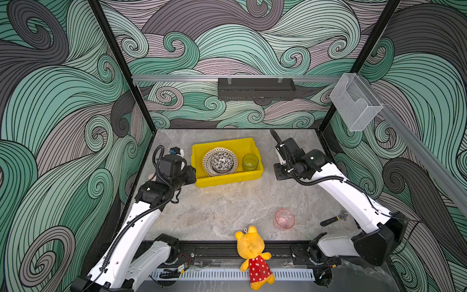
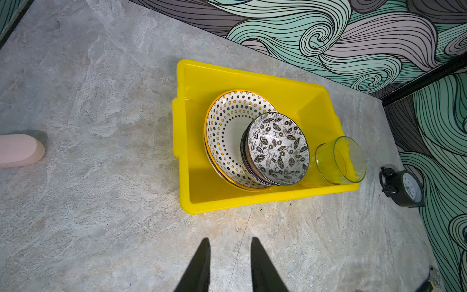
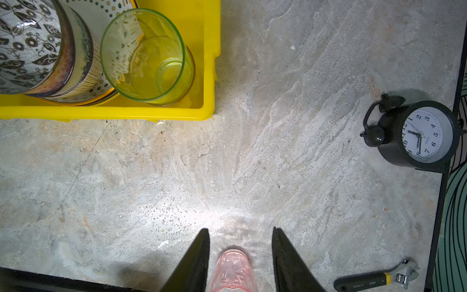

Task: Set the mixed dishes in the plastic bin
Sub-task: 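Move the right gripper over the pink glass cup near the plush toy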

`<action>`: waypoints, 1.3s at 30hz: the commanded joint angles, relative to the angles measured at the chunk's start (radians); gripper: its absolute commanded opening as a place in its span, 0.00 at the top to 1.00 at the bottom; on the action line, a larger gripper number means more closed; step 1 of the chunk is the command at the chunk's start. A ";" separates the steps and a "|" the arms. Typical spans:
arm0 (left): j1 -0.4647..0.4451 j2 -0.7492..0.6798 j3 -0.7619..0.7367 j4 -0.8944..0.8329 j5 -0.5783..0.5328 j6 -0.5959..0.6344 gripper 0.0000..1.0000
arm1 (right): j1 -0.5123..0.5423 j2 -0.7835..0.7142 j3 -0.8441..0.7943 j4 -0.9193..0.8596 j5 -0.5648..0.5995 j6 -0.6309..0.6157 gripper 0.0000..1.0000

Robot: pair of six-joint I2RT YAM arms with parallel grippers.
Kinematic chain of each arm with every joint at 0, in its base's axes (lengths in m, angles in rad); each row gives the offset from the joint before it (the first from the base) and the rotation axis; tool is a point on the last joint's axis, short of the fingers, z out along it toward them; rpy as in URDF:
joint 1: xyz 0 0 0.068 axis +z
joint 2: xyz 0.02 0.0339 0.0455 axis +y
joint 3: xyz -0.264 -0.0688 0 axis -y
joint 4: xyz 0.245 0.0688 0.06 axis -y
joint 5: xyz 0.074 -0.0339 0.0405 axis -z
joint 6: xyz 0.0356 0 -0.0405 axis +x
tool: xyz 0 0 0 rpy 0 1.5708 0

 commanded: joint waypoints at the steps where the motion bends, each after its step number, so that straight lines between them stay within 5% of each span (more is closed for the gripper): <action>1: 0.010 0.006 0.007 -0.013 0.013 -0.001 0.70 | 0.004 -0.035 -0.025 -0.009 0.009 0.011 0.56; 39: 0.010 0.057 0.034 -0.017 0.047 -0.007 0.70 | 0.004 -0.246 -0.283 -0.157 -0.069 0.119 0.51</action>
